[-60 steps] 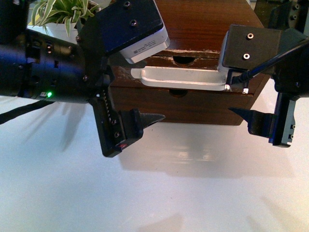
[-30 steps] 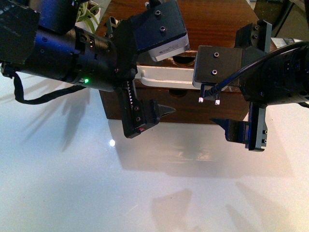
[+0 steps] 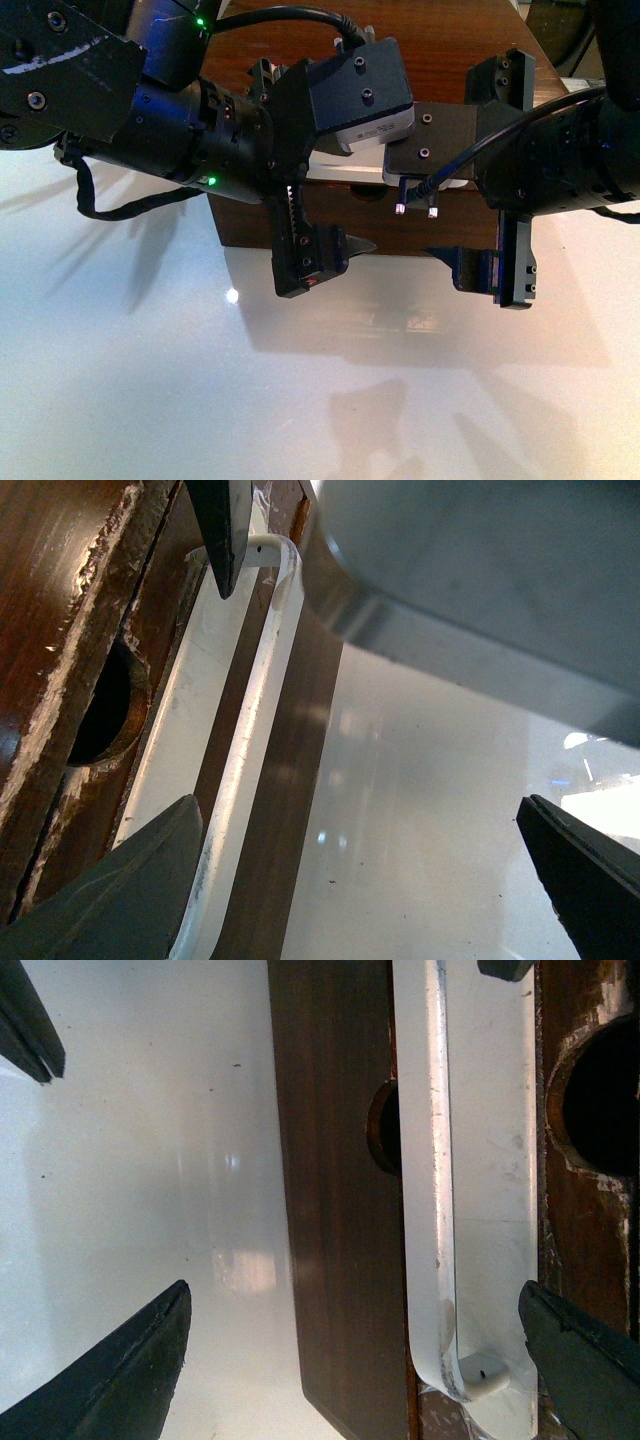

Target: Open drawer

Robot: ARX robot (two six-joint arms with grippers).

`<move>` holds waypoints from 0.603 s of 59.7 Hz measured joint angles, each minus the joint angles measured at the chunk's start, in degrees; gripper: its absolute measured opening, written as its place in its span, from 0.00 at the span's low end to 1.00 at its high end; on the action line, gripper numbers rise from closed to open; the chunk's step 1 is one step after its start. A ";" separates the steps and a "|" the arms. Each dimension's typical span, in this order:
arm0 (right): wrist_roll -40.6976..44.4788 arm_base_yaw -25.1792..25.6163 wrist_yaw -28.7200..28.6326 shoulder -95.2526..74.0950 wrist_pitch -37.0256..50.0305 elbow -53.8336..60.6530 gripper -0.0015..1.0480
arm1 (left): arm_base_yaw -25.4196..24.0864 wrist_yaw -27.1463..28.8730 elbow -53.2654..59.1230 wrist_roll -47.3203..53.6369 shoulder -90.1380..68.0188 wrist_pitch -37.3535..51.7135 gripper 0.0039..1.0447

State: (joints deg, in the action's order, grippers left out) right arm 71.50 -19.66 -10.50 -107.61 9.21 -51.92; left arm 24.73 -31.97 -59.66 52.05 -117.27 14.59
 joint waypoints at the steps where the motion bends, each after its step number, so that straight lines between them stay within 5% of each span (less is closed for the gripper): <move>1: 0.04 -0.04 0.00 -0.07 0.00 -0.07 0.91 | 0.02 0.00 -0.24 0.02 -0.17 -0.13 0.92; 36: 0.48 -0.63 -0.31 -3.28 -0.68 -1.88 0.91 | 1.09 -0.39 -5.14 2.29 -3.69 -4.74 0.92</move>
State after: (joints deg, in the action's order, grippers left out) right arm 71.99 -20.29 -10.81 -110.89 8.54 -53.80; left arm 25.82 -32.36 -64.79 54.35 -120.97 9.85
